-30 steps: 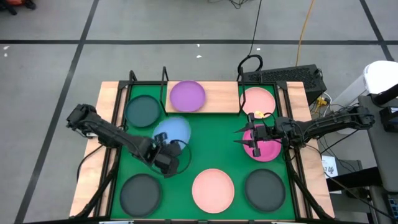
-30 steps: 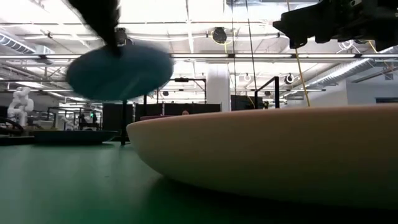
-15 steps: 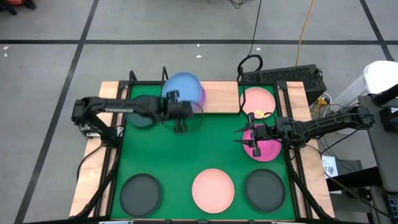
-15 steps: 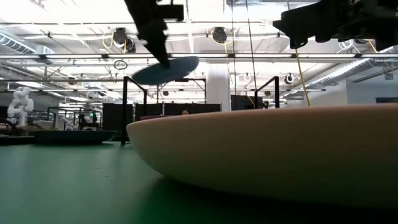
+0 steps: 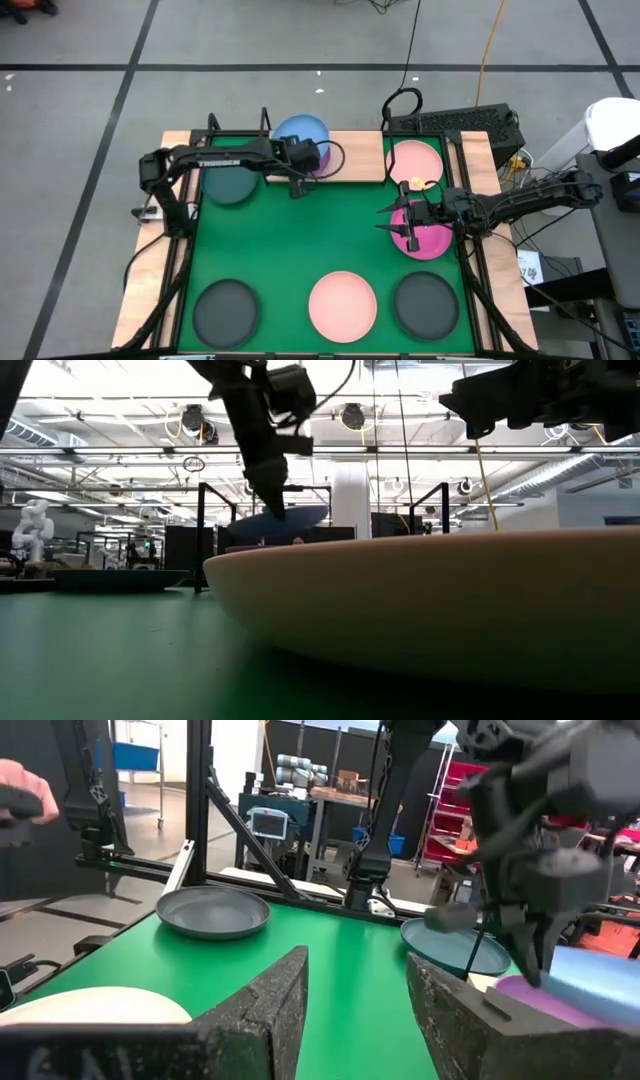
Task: Place and stack plates onto a shelf
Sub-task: Stack the blue plate on top of the purple plate on the shelf, then stack the top light orange plate on top of the blue plate on the shelf
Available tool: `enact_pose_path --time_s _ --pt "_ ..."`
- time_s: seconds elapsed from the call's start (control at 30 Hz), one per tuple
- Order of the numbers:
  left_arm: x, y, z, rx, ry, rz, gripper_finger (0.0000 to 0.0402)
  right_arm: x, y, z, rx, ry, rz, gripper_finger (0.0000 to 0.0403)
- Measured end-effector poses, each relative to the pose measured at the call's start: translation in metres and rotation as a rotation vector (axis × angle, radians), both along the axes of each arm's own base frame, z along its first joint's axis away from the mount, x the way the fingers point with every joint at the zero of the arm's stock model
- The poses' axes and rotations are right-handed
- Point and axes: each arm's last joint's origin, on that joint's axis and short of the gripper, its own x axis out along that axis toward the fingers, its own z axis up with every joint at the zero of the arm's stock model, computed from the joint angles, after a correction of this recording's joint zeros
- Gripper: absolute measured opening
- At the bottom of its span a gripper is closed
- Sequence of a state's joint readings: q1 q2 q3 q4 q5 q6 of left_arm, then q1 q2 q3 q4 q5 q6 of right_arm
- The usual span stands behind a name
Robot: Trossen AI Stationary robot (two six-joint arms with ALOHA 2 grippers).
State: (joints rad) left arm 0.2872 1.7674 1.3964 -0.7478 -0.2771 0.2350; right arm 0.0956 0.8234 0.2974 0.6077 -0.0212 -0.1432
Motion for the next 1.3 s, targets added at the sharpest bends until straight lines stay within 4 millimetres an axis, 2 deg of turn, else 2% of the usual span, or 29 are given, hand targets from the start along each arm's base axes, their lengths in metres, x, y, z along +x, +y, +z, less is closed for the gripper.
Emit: enact_pose_path --time_s 0.2,0.8,0.87,0.97,1.07,1.2,1.3 --pt "0.007 0.003 -0.016 -0.003 0.040 -0.008 0.0040 0.000 0.000 -0.001 0.000 0.009 0.000 0.0151" --pt "0.005 -0.003 -0.007 -0.037 0.010 -0.028 0.0046 0.000 0.000 -0.002 -0.003 0.016 -0.002 0.0150" --pt "0.006 -0.005 0.003 -0.021 -0.015 -0.026 0.0047 0.000 0.000 -0.002 -0.003 0.017 -0.002 0.0150" --pt "0.006 -0.012 0.027 -0.005 -0.074 -0.027 0.0047 0.000 0.000 -0.002 -0.003 0.020 -0.002 0.0150" --pt "0.000 -0.021 0.062 0.033 -0.177 -0.067 0.0047 0.000 0.000 -0.003 -0.003 0.028 -0.011 0.0150" --pt "-0.023 -0.032 0.107 -0.022 -0.369 -0.109 0.0053 0.000 -0.001 -0.005 -0.005 0.046 -0.027 0.0150" --pt "-0.043 -0.041 0.129 -0.056 -0.459 -0.096 0.0079 0.000 -0.001 -0.006 -0.006 0.057 -0.027 0.0150"
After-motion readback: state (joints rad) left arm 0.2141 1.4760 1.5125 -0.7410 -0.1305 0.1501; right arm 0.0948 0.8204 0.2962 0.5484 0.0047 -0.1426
